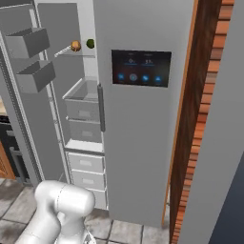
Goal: There's a chicken drumstick in the fridge that needs to be moved to the freezer for freezing. Pick up the chicken drumstick from the fridge, place it on any shelf in the freezer, and close the fridge and freezer doors when done.
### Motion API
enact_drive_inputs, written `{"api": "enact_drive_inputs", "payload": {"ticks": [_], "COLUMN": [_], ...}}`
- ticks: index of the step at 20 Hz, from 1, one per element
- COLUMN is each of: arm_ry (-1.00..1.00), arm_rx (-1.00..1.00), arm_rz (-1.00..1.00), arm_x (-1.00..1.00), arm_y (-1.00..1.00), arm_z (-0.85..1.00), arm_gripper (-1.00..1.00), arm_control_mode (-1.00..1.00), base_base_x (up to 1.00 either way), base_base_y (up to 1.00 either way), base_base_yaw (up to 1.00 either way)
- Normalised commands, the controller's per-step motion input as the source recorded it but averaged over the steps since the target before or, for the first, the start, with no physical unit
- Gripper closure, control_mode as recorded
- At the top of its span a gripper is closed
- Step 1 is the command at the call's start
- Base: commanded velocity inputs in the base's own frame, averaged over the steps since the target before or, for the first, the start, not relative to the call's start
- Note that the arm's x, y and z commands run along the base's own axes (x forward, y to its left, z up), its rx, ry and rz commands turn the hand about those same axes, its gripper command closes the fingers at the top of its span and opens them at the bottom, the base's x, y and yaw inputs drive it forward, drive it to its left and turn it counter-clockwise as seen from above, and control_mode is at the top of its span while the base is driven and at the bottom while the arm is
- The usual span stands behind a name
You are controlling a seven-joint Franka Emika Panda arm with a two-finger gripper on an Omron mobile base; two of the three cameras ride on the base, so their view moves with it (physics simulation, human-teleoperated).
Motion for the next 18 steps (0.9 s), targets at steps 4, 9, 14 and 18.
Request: {"api": "enact_drive_inputs", "payload": {"ticks": [4,9,14,18], "arm_ry": [-0.33,-0.10,0.00,0.04], "arm_rx": [-0.01,0.00,-0.04,-0.06], "arm_rz": [-0.05,-0.07,-0.10,-0.15], "arm_x": [0.79,0.74,0.15,0.21], "arm_y": [0.79,0.39,0.06,0.17], "arm_z": [-0.40,-0.43,-0.20,-0.07], "arm_gripper": [-1.00,-1.00,-1.00,-1.00], "arm_control_mode": [-1.00,-1.00,-1.00,-1.00], "base_base_x": [0.00,0.00,0.00,0.00], "base_base_y": [0.00,0.00,0.00,0.00], "base_base_yaw": [0.00,0.00,0.00,0.00]}}
